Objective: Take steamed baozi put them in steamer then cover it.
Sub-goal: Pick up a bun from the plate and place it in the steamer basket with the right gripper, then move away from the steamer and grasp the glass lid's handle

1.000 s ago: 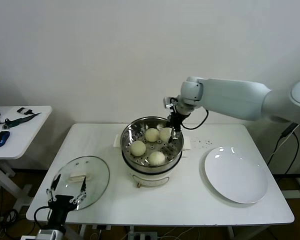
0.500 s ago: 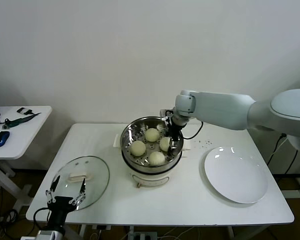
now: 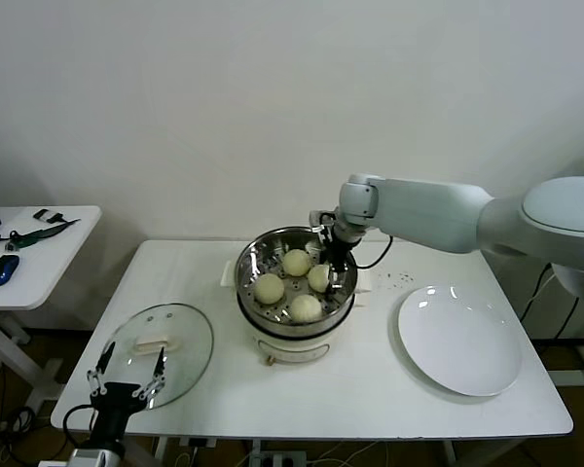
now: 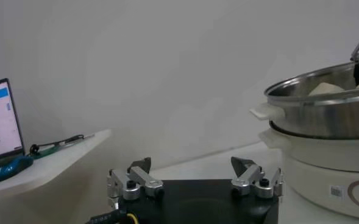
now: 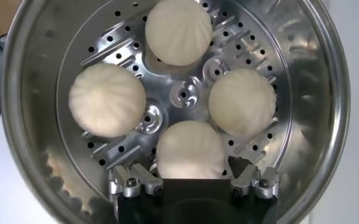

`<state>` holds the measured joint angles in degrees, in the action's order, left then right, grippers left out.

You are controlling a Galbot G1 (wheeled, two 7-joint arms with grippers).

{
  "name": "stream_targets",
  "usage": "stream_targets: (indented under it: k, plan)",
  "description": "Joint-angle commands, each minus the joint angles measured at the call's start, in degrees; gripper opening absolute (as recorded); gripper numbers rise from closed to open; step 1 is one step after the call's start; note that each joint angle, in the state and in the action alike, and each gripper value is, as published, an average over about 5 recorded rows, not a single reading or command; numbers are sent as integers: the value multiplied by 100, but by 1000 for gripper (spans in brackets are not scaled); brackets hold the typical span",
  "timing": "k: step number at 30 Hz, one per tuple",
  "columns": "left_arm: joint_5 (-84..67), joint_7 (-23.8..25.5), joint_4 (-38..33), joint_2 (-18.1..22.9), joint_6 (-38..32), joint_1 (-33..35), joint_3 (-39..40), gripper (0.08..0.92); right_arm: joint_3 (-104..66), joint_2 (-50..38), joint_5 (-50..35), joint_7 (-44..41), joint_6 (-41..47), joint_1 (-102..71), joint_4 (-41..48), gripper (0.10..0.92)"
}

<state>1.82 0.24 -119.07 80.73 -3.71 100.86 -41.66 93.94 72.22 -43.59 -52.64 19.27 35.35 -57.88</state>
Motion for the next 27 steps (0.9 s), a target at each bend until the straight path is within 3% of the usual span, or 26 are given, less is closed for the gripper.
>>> stream_targets:
  k: [1, 13, 16, 23, 27]
  plan:
    - [-2, -1, 5, -9, -7, 8, -1, 823, -80, -182, 73, -168, -8, 159, -147, 822]
    - [34, 2, -30, -18, 4, -2, 3, 823, -428, -1394, 17, -431, -525, 835, -923, 823]
    - [65, 2, -54, -7, 19, -18, 3, 823, -557, -1847, -145, 156, -1047, 801, -1106, 823]
    - [152, -10, -83, 32, 53, -113, -19, 823, -995, -3139, -550, 2443, -2607, 70, -1746, 823]
    - [252, -8, -124, 93, 80, -164, -28, 823, -1922, -3841, -529, 3025, -3046, -915, -1960, 823]
